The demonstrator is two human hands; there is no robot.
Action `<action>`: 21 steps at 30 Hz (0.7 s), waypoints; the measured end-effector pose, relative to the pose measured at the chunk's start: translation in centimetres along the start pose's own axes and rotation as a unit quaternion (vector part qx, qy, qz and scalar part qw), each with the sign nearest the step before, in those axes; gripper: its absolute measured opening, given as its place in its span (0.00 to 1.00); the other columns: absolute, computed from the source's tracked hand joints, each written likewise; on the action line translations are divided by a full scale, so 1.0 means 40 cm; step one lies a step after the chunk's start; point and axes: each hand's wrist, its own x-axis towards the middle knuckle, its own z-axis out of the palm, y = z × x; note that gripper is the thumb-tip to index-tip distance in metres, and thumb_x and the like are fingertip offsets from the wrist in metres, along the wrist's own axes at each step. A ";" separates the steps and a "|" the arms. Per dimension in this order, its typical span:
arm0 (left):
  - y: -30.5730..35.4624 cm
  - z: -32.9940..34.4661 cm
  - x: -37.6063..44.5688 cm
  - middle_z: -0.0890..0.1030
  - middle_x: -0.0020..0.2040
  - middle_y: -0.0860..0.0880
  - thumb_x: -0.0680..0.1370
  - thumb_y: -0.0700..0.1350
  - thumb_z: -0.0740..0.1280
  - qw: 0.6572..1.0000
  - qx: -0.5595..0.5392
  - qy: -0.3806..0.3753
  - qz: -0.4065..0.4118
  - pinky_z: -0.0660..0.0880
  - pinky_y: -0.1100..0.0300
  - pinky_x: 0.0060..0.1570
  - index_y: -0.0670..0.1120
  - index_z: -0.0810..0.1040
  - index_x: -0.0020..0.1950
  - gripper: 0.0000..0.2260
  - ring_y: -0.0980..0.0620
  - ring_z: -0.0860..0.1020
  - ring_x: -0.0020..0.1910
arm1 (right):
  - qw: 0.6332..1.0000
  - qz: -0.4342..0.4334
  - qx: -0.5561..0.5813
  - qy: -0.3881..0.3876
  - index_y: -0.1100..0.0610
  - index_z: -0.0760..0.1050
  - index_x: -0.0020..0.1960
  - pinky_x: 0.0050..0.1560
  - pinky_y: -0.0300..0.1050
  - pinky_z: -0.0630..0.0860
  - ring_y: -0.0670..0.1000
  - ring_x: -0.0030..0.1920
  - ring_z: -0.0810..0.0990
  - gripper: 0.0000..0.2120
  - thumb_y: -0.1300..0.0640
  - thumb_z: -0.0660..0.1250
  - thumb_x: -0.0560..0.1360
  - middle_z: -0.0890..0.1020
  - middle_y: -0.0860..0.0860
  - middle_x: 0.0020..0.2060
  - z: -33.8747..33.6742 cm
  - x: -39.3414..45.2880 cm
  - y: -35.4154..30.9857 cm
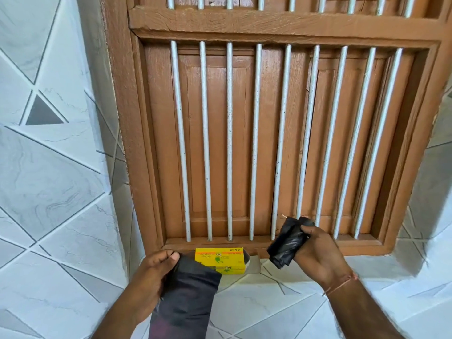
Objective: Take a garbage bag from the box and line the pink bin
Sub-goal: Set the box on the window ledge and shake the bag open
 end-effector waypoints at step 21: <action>-0.067 0.312 0.147 0.70 0.68 0.41 0.74 0.39 0.63 0.556 0.794 -0.127 0.208 0.77 0.48 0.48 0.53 0.69 0.68 0.23 0.36 0.80 0.52 | 0.989 -0.088 -0.120 0.014 0.60 0.73 0.56 0.44 0.51 0.76 0.57 0.40 0.78 0.10 0.70 0.62 0.77 0.77 0.57 0.37 -0.021 -0.033 0.048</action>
